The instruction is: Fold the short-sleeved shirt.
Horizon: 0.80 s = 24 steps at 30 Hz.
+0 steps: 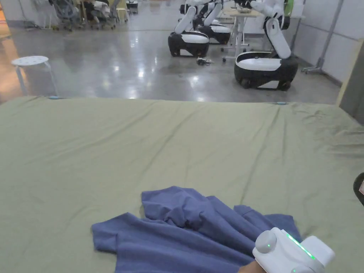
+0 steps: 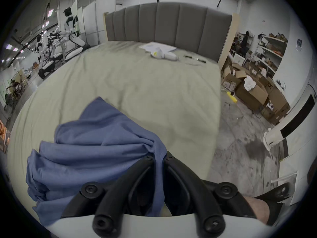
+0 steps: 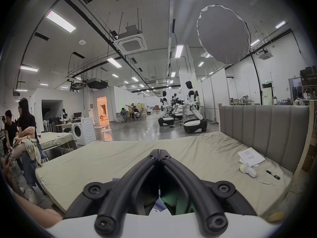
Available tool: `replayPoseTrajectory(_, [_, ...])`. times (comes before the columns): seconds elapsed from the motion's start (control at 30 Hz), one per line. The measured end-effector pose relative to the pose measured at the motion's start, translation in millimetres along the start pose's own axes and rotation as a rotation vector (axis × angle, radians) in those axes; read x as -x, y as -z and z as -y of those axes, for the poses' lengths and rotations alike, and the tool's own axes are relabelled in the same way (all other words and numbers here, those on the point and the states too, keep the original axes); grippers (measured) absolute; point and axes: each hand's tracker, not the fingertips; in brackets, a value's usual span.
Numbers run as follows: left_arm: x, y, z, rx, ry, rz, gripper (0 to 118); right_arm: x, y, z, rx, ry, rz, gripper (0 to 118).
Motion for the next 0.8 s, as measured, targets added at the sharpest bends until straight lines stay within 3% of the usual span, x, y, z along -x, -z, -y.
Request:
replayPoseTrajectory(0.13, [13.5, -17.9, 10.3, -0.039, -0.122, 0.019, 5, -2.2, -0.2, 0.0, -0.001, 0.003, 0.0, 0])
replayPoseTrajectory(0.17, [17.0, -34.1, 11.2, -0.093, -0.156, 0.013, 11, -1.1, 0.9, 0.0, -0.004, 0.001, -0.003, 0])
replayPoseTrajectory(0.2, [21.0, -61.0, 14.1, -0.176, -0.174, -0.022, 30, 0.0, 2.1, 0.1, -0.005, 0.001, -0.006, 0])
replayPoseTrajectory(0.23, [25.5, -89.3, 19.4, -0.288, -0.195, -0.025, 69, 1.0, 3.2, -0.3, -0.004, 0.003, -0.011, 0])
replayPoseTrajectory(0.27, [29.0, -123.5, 26.6, -0.425, -0.216, -0.01, 93, 2.1, 3.9, -0.5, -0.006, 0.009, -0.021, 0])
replayPoseTrajectory(0.3, [32.5, -159.1, 35.8, -0.542, -0.233, -0.024, 109, 3.4, 5.0, -0.7, -0.009, 0.016, -0.029, 0])
replayPoseTrajectory(0.37, [41.5, -229.6, 61.0, -0.689, -0.245, -0.116, 113, 8.3, 6.0, -1.6, -0.013, 0.014, -0.041, 0])
replayPoseTrajectory(0.5, [44.1, -344.7, 132.8, -0.806, -0.21, -0.529, 113, 21.2, 4.2, -1.9, -0.025, -0.01, -0.058, 0])
replayPoseTrajectory(0.57, [44.4, -384.8, 171.3, -0.834, -0.24, -0.671, 110, 27.8, 0.8, 0.4, -0.032, -0.017, -0.056, 0])
replayPoseTrajectory(0.6, [43.4, -402.9, 193.0, -0.864, -0.266, -0.721, 94, 31.1, -1.3, 2.5, -0.036, -0.028, -0.052, 0])
replayPoseTrajectory(0.63, [40.4, -412.9, 211.6, -0.882, -0.289, -0.775, 32, 34.2, -3.4, 4.4, -0.039, -0.041, -0.043, 0])
replayPoseTrajectory(0.67, [36.5, -422.9, 228.3, -0.887, -0.348, -0.902, 0, 37.6, -6.5, 7.5, -0.046, -0.065, -0.019, 0])
replayPoseTrajectory(0.7, [30.7, -430.2, 242.8, -0.866, -0.42, -1.102, 0, 40.7, -10.6, 11.5, -0.055, -0.096, 0.009, 0])
replayPoseTrajectory(0.8, [29.9, -446.3, 278.8, -0.844, -0.428, -1.038, 0, 50.5, -24.6, 25.7, -0.074, -0.185, 0.103, 0])
